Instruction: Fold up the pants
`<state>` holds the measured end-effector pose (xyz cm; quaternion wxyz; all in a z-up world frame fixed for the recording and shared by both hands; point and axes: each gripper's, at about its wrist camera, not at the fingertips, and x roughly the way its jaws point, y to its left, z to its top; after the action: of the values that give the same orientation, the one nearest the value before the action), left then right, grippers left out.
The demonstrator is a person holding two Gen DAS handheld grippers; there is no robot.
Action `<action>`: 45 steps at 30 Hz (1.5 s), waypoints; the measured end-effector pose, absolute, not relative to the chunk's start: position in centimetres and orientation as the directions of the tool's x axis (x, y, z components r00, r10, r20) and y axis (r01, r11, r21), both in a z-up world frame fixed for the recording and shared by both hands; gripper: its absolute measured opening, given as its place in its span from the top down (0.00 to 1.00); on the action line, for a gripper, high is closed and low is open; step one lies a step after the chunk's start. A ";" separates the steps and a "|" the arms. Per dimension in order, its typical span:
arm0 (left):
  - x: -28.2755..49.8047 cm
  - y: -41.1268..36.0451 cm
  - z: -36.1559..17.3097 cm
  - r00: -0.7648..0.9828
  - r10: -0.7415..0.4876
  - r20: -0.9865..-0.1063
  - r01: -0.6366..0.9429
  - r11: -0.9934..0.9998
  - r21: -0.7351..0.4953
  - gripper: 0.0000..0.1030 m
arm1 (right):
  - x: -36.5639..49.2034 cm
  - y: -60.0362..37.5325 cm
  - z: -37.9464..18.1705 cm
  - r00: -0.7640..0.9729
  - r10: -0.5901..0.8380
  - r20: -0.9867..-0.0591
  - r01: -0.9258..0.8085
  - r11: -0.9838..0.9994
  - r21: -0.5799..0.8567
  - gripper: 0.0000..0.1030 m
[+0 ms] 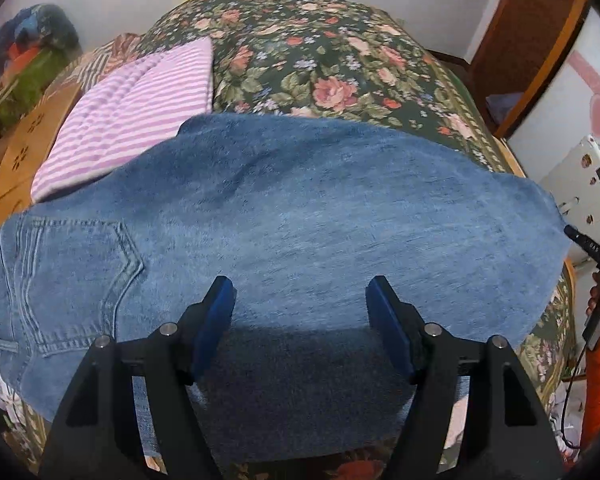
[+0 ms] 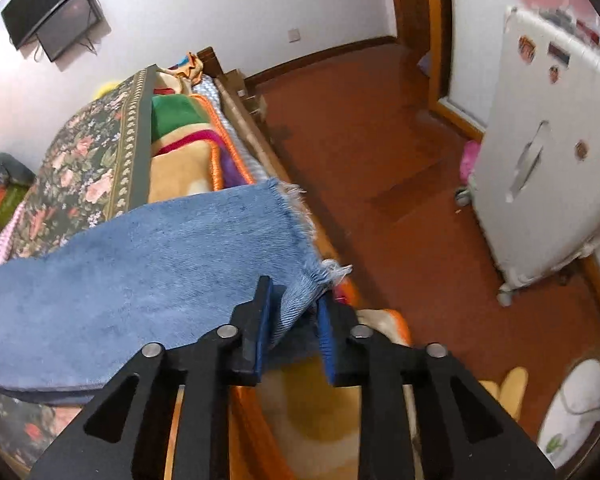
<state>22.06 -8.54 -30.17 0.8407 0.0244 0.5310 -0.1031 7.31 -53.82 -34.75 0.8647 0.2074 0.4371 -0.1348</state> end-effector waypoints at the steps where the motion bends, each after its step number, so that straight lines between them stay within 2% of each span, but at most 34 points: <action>1: 22.1 -8.8 -29.7 0.423 -0.160 -0.892 0.203 0.976 -0.079 0.33 | 7.2 -53.9 -34.2 0.582 -0.066 -0.811 0.418 0.879 0.228 0.77; 3: 22.4 -9.2 -29.2 0.426 -0.189 -0.885 0.210 0.972 -0.106 0.33 | 6.6 -54.1 -32.6 0.589 -0.094 -0.802 0.420 0.884 0.205 0.76; 4: 22.7 -9.6 -28.8 0.427 -0.206 -0.880 0.216 0.969 -0.122 0.33 | 6.3 -54.2 -31.9 0.600 -0.092 -0.795 0.413 0.886 0.209 0.72; 7: 23.7 -11.8 -27.8 0.425 -0.261 -0.867 0.269 0.951 -0.154 0.33 | 5.5 -53.9 -29.9 0.633 -0.063 -0.772 0.388 0.888 0.247 0.51; 8: 24.1 -13.2 -27.4 0.425 -0.274 -0.863 0.298 0.942 -0.152 0.33 | 5.0 -53.8 -29.4 0.644 -0.050 -0.764 0.383 0.885 0.266 0.48; 12: 25.2 -18.8 -26.9 0.424 -0.303 -0.854 0.411 0.904 -0.116 0.33 | 3.9 -52.8 -29.5 0.654 -0.021 -0.756 0.406 0.853 0.327 0.41; 20: 26.0 -30.3 -28.9 0.315 -0.401 -0.860 0.568 0.806 -0.167 0.33 | 2.8 -51.4 -32.7 0.631 0.087 -0.771 0.438 0.781 0.446 0.41; 26: 26.3 -36.6 -32.5 0.215 -0.371 -0.903 0.599 0.781 -0.178 0.33 | 3.6 -51.5 -34.3 0.627 0.134 -0.767 0.456 0.735 0.501 0.41; 32: 25.6 -39.2 -35.4 0.116 -0.356 -0.927 0.592 0.774 -0.223 0.33 | 4.5 -52.8 -35.2 0.636 0.163 -0.754 0.476 0.687 0.550 0.41; 45: 24.1 -40.7 -36.7 0.116 -0.330 -0.937 0.646 0.742 -0.181 0.32 | 6.6 -53.7 -37.7 0.640 0.202 -0.742 0.487 0.640 0.595 0.38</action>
<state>24.08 -40.73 -36.74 0.7342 0.1371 0.5761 -0.3321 6.57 -53.74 -37.71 0.8046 0.4152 0.4152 -0.0885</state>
